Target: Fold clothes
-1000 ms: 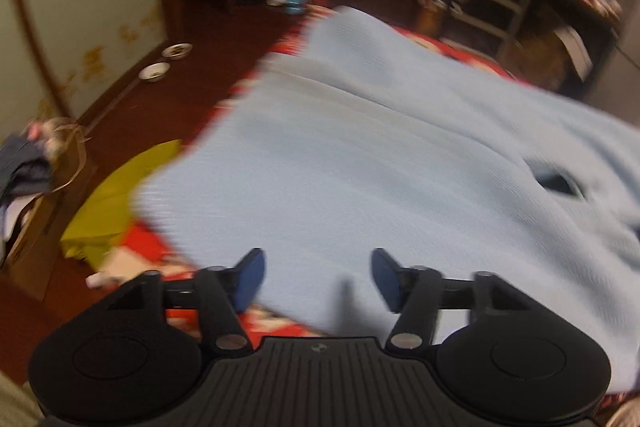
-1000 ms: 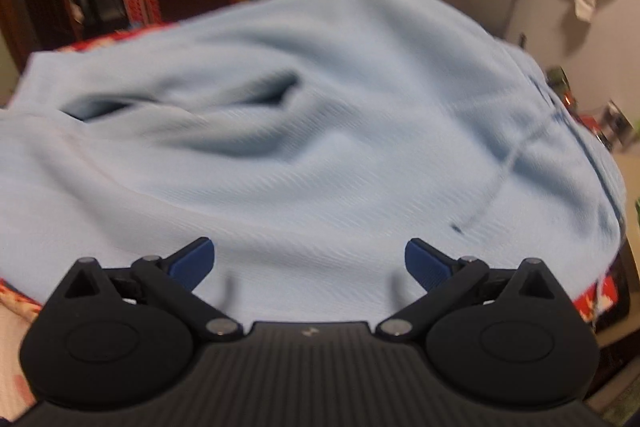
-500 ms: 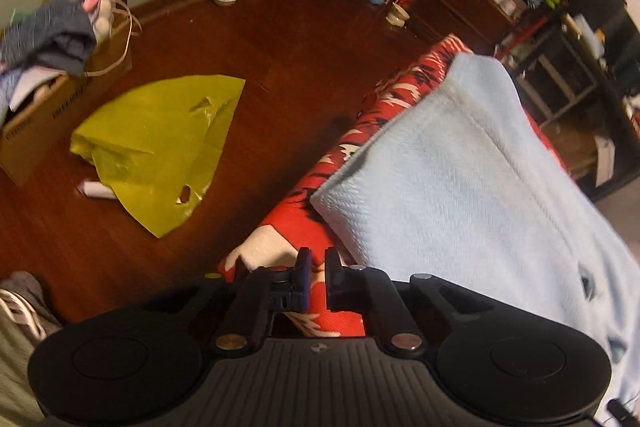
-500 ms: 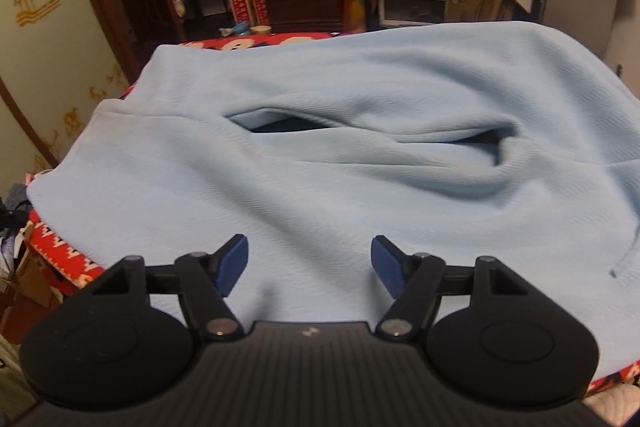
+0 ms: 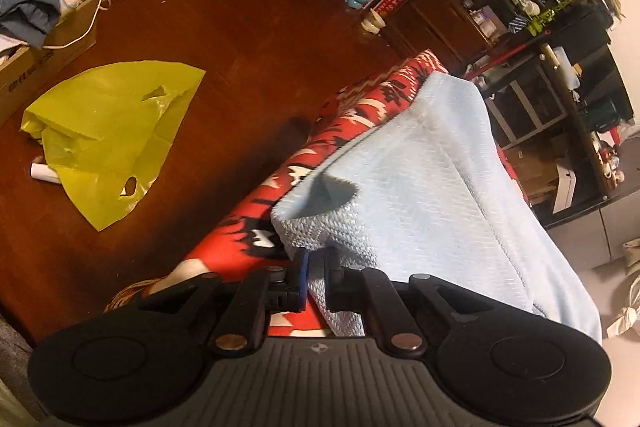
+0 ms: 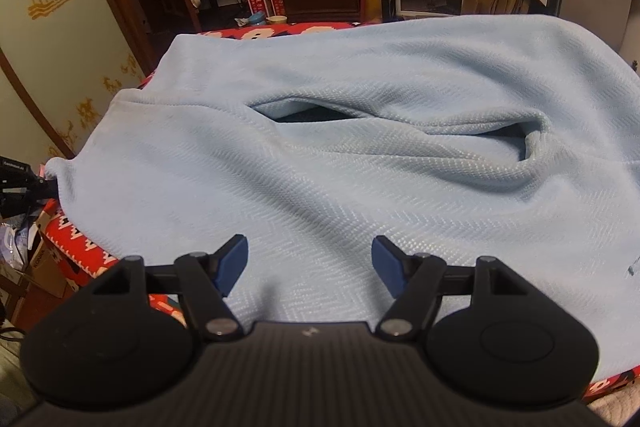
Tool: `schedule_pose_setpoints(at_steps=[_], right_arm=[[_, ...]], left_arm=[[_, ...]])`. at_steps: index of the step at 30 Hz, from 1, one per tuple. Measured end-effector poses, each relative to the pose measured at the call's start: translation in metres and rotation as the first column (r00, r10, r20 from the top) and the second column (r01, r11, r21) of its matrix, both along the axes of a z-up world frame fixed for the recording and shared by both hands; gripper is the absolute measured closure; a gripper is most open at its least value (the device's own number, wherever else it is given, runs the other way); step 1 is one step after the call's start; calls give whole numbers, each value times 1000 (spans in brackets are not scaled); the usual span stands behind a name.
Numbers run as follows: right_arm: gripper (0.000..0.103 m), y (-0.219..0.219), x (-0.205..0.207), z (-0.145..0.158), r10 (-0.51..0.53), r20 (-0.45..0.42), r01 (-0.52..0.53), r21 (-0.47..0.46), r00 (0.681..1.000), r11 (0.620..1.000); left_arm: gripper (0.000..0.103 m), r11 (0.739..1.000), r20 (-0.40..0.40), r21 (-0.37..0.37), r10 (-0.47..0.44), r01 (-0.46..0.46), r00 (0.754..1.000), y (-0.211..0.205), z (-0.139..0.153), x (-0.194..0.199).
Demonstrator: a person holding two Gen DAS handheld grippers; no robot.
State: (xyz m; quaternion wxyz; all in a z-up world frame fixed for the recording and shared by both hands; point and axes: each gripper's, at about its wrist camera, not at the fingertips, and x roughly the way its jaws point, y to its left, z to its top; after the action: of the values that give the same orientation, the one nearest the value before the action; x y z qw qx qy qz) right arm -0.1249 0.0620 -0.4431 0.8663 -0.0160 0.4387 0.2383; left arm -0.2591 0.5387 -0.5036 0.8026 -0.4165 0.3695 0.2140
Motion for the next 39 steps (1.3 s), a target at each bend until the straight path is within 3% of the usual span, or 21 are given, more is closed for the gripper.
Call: schedule_pose_setpoints(at_steps=[3, 7, 11, 13, 14, 15, 16, 18, 21, 24, 26, 32, 39], right_arm=[[30, -1, 2, -3, 0, -13, 0, 5, 1000, 1000], [30, -3, 2, -3, 9, -12, -8, 7, 1000, 1000], [30, -6, -1, -1, 15, -7, -15, 13, 1000, 1000], [30, -9, 0, -1, 13, -8, -13, 19, 1000, 1000], [30, -11, 1, -2, 10, -11, -10, 24, 1000, 1000], [30, -12, 1, -2, 6, -15, -6, 29, 1000, 1000], [30, -14, 2, -4, 3, -20, -2, 34, 1000, 999], [30, -16, 4, -7, -3, -31, 4, 44, 1000, 999], [30, -18, 6, -13, -8, -45, 9, 40, 999, 999], [30, -19, 5, -16, -10, -50, 12, 38, 999, 999], [30, -21, 4, -17, -14, -48, 16, 38, 999, 999], [30, -26, 9, -23, -35, -61, 37, 37, 998, 999], [30, -22, 11, -26, -26, -66, 29, 38, 997, 999]], left_arm=[[94, 1000, -22, 7, -8, 8, 1000, -3, -3, 8], [82, 1000, -26, 3, -6, 6, 1000, -5, -3, 14], [74, 998, -79, 48, -31, 35, 996, -12, 3, 24], [57, 994, -135, 104, -18, 32, 991, -19, 7, 26], [35, 986, -184, 167, 10, 21, 983, -24, 9, 27], [32, 973, -217, 229, 35, 17, 975, -29, 9, 28], [34, 957, -246, 289, 59, 15, 967, -34, 10, 28], [40, 965, -236, 262, 51, 13, 971, -34, 7, 29], [64, 980, -193, 197, 70, -31, 979, -27, 7, 31], [76, 984, -170, 163, 106, -78, 980, -22, 6, 34], [91, 983, -158, 159, 121, -96, 980, -22, 7, 35], [96, 968, -132, 232, 129, -96, 983, -37, 21, 22], [97, 971, -82, 174, 179, -163, 980, -37, 22, -23]])
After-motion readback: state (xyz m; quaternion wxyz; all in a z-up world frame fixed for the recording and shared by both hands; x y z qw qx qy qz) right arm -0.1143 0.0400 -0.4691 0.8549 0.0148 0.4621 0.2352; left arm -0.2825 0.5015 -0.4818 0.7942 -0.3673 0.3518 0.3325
